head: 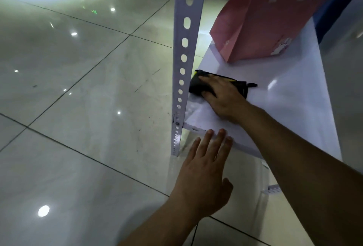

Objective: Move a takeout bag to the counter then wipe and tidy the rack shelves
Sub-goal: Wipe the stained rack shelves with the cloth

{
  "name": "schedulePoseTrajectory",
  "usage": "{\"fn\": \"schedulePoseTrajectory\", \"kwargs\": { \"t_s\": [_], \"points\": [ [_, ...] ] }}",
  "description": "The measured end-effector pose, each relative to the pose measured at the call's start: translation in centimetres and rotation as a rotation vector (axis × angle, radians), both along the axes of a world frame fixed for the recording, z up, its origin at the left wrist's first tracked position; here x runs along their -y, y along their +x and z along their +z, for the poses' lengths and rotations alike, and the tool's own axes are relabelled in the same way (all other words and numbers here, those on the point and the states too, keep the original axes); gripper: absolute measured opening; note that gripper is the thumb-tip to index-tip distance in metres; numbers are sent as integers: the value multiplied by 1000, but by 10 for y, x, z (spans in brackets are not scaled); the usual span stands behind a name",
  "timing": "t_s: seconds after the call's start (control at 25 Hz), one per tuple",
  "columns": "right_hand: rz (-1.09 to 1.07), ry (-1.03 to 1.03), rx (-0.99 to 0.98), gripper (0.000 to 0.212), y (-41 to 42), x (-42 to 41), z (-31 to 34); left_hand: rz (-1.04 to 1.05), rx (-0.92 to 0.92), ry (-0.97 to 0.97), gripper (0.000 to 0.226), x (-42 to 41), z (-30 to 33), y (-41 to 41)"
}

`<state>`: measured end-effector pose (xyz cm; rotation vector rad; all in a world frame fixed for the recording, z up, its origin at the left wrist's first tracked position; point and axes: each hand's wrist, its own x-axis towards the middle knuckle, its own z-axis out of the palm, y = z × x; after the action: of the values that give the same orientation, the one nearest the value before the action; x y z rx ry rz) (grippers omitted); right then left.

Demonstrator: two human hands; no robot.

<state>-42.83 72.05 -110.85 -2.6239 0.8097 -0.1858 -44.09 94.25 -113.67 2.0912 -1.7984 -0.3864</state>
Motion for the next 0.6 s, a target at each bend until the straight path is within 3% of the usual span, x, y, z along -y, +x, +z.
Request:
{"fn": "schedulePoseTrajectory", "kwargs": {
  "t_s": [0.24,0.6],
  "points": [
    [295,19,-34,47,12,-29,3,17,46,36,88,1,-2,0],
    [130,-61,-97,54,-25,-7,8,114,17,28,88,-6,2,-1]
  ]
}}
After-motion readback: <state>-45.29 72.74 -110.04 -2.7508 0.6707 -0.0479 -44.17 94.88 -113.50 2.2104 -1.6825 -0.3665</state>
